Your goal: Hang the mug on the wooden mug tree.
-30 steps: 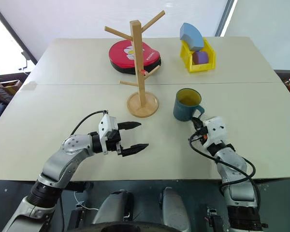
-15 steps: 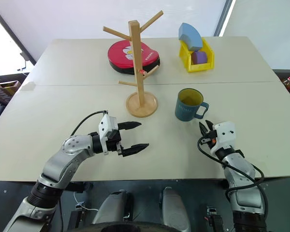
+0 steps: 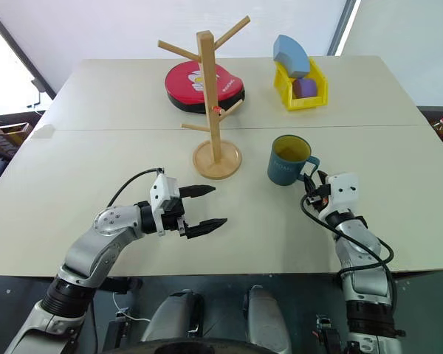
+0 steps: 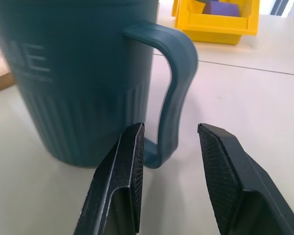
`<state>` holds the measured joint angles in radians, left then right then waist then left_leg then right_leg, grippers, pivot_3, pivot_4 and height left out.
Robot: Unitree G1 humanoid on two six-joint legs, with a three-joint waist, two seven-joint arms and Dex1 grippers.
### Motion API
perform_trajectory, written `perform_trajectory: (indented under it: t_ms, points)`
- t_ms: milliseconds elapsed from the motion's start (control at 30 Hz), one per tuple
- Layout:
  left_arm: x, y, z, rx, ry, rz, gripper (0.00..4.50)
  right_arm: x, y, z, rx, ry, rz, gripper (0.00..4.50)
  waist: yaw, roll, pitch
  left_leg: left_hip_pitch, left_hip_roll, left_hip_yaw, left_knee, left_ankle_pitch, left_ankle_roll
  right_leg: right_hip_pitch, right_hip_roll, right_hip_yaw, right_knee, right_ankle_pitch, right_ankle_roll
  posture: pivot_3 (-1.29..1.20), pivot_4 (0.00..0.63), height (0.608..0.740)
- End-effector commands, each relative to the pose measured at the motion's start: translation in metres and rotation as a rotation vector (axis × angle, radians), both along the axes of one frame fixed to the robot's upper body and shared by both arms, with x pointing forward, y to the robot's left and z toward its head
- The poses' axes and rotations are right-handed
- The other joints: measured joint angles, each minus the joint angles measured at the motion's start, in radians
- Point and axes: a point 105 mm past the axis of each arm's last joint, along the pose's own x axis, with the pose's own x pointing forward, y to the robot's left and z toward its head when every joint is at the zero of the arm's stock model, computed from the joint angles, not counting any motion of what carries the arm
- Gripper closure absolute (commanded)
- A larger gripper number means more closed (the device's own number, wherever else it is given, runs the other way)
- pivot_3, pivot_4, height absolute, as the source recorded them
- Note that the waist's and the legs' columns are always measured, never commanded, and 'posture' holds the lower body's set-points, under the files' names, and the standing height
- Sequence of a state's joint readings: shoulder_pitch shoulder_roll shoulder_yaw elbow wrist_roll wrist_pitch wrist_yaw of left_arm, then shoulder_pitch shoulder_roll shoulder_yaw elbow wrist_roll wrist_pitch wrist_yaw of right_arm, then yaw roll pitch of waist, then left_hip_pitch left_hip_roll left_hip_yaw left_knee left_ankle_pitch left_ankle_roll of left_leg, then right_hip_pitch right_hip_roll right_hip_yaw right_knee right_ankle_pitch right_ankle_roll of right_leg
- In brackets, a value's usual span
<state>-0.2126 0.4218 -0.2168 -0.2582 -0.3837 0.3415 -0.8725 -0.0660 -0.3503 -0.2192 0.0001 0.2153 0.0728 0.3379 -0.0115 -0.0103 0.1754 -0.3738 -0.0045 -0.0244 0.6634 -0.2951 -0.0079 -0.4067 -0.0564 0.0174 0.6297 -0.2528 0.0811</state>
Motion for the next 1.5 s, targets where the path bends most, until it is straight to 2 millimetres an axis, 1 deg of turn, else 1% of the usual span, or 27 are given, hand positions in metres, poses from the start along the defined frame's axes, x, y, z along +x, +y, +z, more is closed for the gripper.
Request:
perform_trajectory:
  t_ms: [33, 167, 233, 267, 300, 333, 500, 600, 667, 700, 767, 867, 1000, 1067, 1267, 1367, 1500]
  points:
    - [-0.001, -0.003, 0.019, -0.039, -0.061, -0.017, 0.0, 0.005, -0.004, 0.01, 0.009, -0.054, -0.021, 2.75, 0.0, 0.0, 0.0, 0.0, 0.0, 0.0, 0.0, 0.0, 0.0, 0.0, 0.0, 0.0, 0.0, 0.0, 0.0, 0.0, 0.15, 0.735]
    - [0.0, -0.002, 0.022, -0.047, -0.064, -0.014, 0.0, 0.01, -0.003, 0.008, 0.018, -0.052, -0.02, 2.75, 0.0, 0.0, 0.0, 0.0, 0.0, 0.0, 0.0, 0.0, 0.0, 0.0, 0.0, 0.0, 0.0, 0.0, 0.0, 0.0, 0.15, 0.735]
    - [-0.001, -0.002, 0.023, -0.055, -0.064, -0.012, 0.0, 0.012, -0.001, 0.007, 0.025, -0.05, -0.01, 3.28, -0.001, 0.0, 0.0, 0.0, 0.0, 0.0, 0.0, 0.0, 0.0, 0.0, 0.0, 0.0, 0.0, 0.001, 0.001, 0.0, 0.15, 0.735]
    - [-0.001, -0.001, 0.024, -0.061, -0.063, -0.01, 0.0, 0.012, 0.0, 0.006, 0.03, -0.048, -0.004, 3.62, -0.001, 0.0, 0.0, 0.0, 0.0, 0.0, 0.0, 0.0, 0.0, 0.0, 0.0, 0.0, 0.0, 0.001, 0.001, 0.0, 0.15, 0.735]
    - [-0.001, -0.001, 0.026, -0.068, -0.063, -0.007, 0.0, 0.012, 0.001, 0.006, 0.032, -0.049, 0.002, 4.11, 0.0, 0.0, 0.0, 0.0, 0.0, 0.0, 0.0, 0.0, 0.0, 0.0, 0.0, 0.0, 0.0, 0.001, 0.001, 0.0, 0.15, 0.735]
    - [-0.001, -0.001, 0.027, -0.073, -0.063, -0.006, 0.0, 0.012, 0.002, 0.007, 0.033, -0.049, 0.007, 4.46, 0.0, 0.0, 0.0, 0.0, 0.0, 0.0, 0.0, 0.0, 0.0, 0.0, 0.0, 0.0, 0.0, 0.001, 0.001, 0.0, 0.15, 0.735]
    - [-0.001, 0.001, 0.027, -0.077, -0.06, 0.001, 0.0, 0.009, 0.007, 0.012, 0.018, -0.064, 0.035, 4.46, -0.001, 0.0, 0.0, 0.0, 0.0, 0.0, 0.0, 0.0, 0.0, 0.0, 0.0, 0.0, 0.0, 0.001, 0.001, 0.0, 0.15, 0.735]
    - [0.004, 0.009, 0.026, -0.065, -0.063, 0.035, 0.0, 0.001, 0.036, 0.029, -0.209, -0.099, 0.197, 4.46, -0.001, 0.001, 0.0, 0.0, 0.0, 0.0, 0.0, 0.0, 0.0, 0.0, 0.0, 0.0, 0.0, 0.001, 0.001, 0.0, 0.15, 0.735]
    - [0.007, 0.014, 0.025, -0.057, -0.065, 0.055, 0.0, -0.006, 0.053, 0.037, -0.34, -0.119, 0.297, 4.46, -0.003, 0.001, 0.0, 0.0, 0.0, 0.0, 0.0, 0.0, 0.0, 0.0, 0.0, 0.0, 0.0, 0.001, 0.001, 0.0, 0.15, 0.735]
    - [0.009, 0.019, 0.025, -0.052, -0.068, 0.071, 0.0, -0.011, 0.065, 0.044, -0.419, -0.141, 0.369, 4.46, -0.004, 0.001, 0.0, 0.0, 0.0, 0.0, 0.0, 0.0, 0.0, 0.0, 0.0, 0.0, 0.0, 0.001, 0.001, 0.0, 0.15, 0.735]
    - [0.016, 0.03, 0.026, -0.046, -0.073, 0.11, 0.0, -0.018, 0.087, 0.067, -0.538, -0.199, 0.474, 4.46, -0.003, 0.001, 0.001, 0.0, 0.0, 0.0, 0.0, 0.0, 0.0, -0.001, 0.001, 0.0, 0.0, 0.001, 0.001, 0.0, 0.15, 0.735]
    - [0.021, 0.043, 0.029, -0.039, -0.085, 0.144, 0.0, -0.019, 0.103, 0.101, -0.581, -0.263, 0.502, 4.46, -0.004, 0.001, 0.001, 0.0, 0.002, 0.0, 0.0, 0.0, 0.0, -0.001, 0.003, -0.001, 0.001, 0.001, 0.001, 0.0, 0.15, 0.735]
    - [0.026, 0.054, 0.036, -0.055, -0.098, 0.172, 0.0, -0.011, 0.114, 0.128, -0.622, -0.295, 0.487, 4.46, 0.004, 0.0, 0.0, 0.0, 0.002, -0.003, 0.001, 0.0, 0.0, 0.0, 0.005, -0.001, 0.0, -0.001, -0.002, 0.0, 0.15, 0.735]
    - [0.027, 0.057, 0.039, -0.061, -0.101, 0.182, 0.0, -0.008, 0.118, 0.137, -0.635, -0.31, 0.485, 4.46, 0.004, 0.0, 0.001, -0.001, 0.002, -0.002, 0.001, 0.0, 0.0, 0.0, 0.004, -0.001, 0.0, -0.001, -0.002, 0.0, 0.15, 0.735]
    - [0.028, 0.069, 0.047, -0.083, -0.111, 0.21, 0.0, 0.0, 0.131, 0.154, -0.683, -0.337, 0.498, 4.46, 0.0, 0.0, 0.001, -0.002, 0.0, -0.002, 0.0, 0.0, 0.0, -0.001, -0.003, -0.002, 0.0, 0.001, 0.001, 0.0, 0.15, 0.735]
    - [0.028, 0.074, 0.057, -0.124, -0.114, 0.223, 0.0, 0.005, 0.135, 0.159, -0.689, -0.341, 0.489, 4.46, 0.0, 0.0, 0.001, -0.002, 0.0, -0.002, 0.0, 0.0, 0.0, -0.002, -0.003, -0.002, 0.0, 0.001, 0.001, 0.0, 0.15, 0.735]
    - [0.025, 0.078, 0.074, -0.186, -0.11, 0.204, 0.0, 0.011, 0.144, 0.163, -0.714, -0.345, 0.482, 4.46, 0.0, 0.0, 0.001, -0.002, 0.0, -0.002, 0.0, 0.0, 0.0, -0.001, -0.003, -0.002, 0.0, 0.001, 0.001, 0.0, 0.15, 0.735]
